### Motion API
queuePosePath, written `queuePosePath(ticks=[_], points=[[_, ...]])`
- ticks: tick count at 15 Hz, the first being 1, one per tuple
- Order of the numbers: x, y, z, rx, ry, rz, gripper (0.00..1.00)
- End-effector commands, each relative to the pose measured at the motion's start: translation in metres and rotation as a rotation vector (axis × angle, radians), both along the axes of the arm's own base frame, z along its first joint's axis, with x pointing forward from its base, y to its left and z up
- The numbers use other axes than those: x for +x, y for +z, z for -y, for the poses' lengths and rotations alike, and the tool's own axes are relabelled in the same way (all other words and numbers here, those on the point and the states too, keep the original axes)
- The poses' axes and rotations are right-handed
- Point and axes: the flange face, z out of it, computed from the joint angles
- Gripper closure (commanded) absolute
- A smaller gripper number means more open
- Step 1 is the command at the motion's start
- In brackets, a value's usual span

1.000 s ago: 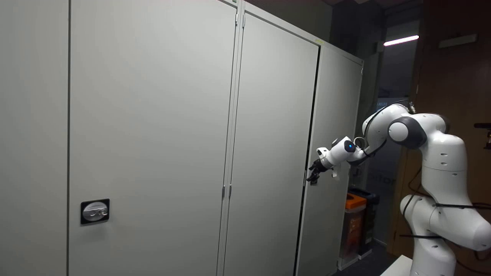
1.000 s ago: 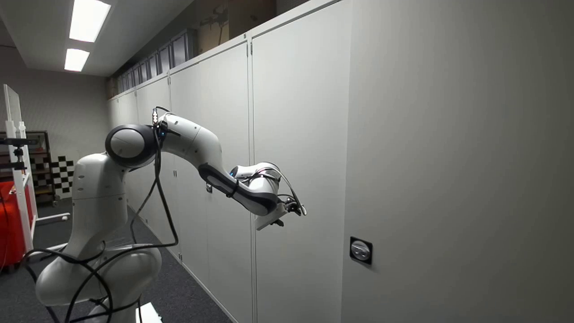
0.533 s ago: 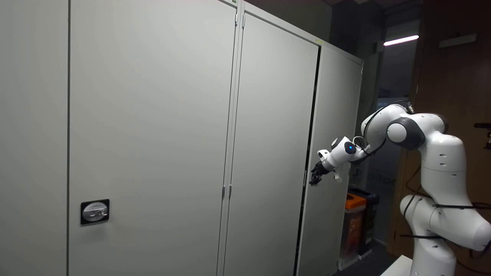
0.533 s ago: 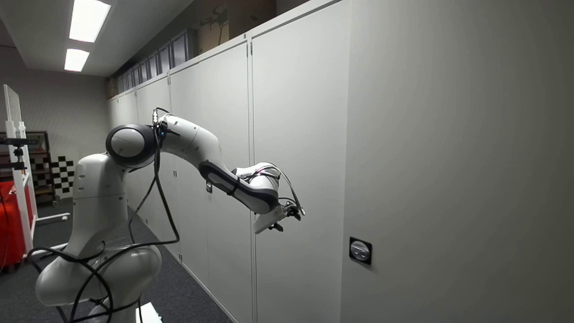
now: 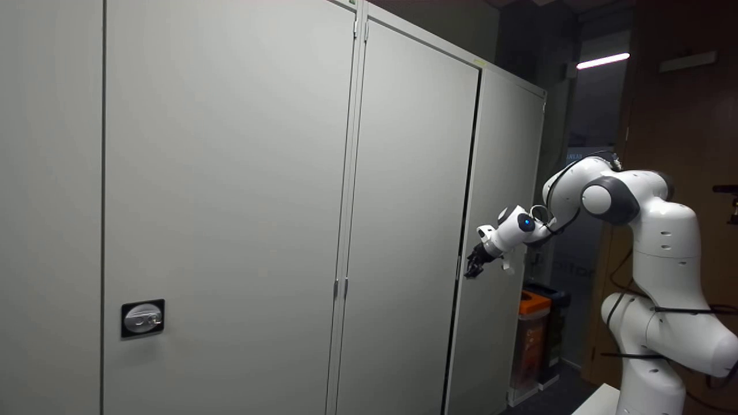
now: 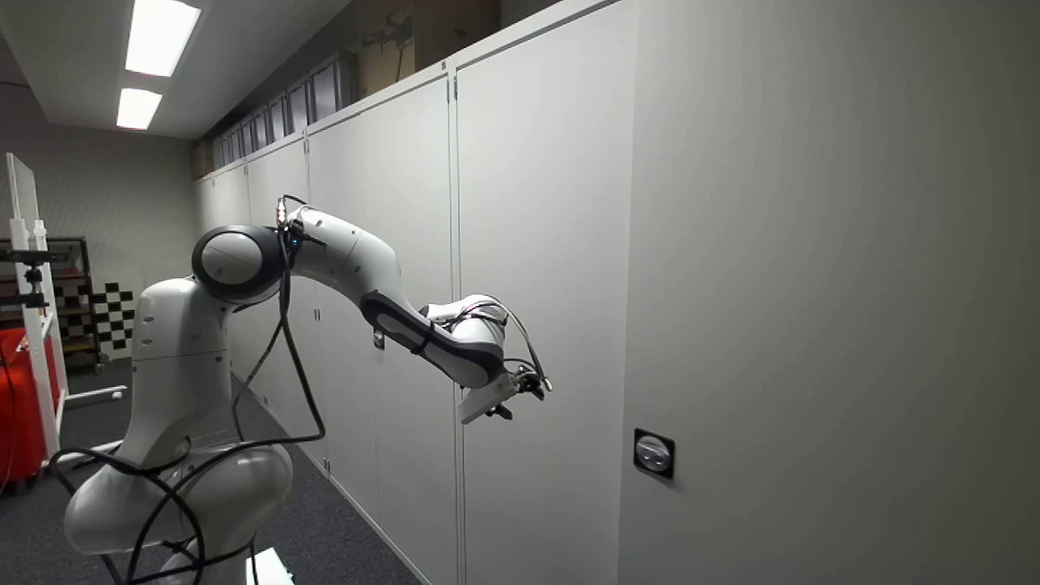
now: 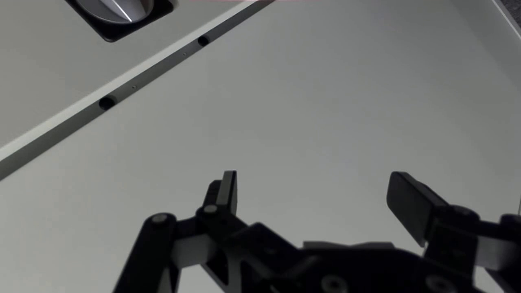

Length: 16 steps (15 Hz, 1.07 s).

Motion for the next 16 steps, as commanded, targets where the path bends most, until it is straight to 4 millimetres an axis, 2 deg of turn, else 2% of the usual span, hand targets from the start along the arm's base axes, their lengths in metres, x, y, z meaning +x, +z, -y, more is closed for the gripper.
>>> queuePosePath(ticks=[1,7,16], points=[[-0.003,-0.013,0.008,0.022,-0.108,-0.016,0.01],[-0.010,-0.030,0.026,0.116,-0.264,-0.031,0.00],[-0.008,-0.043,0.019,0.258,-0.358,-0.037,0.00]])
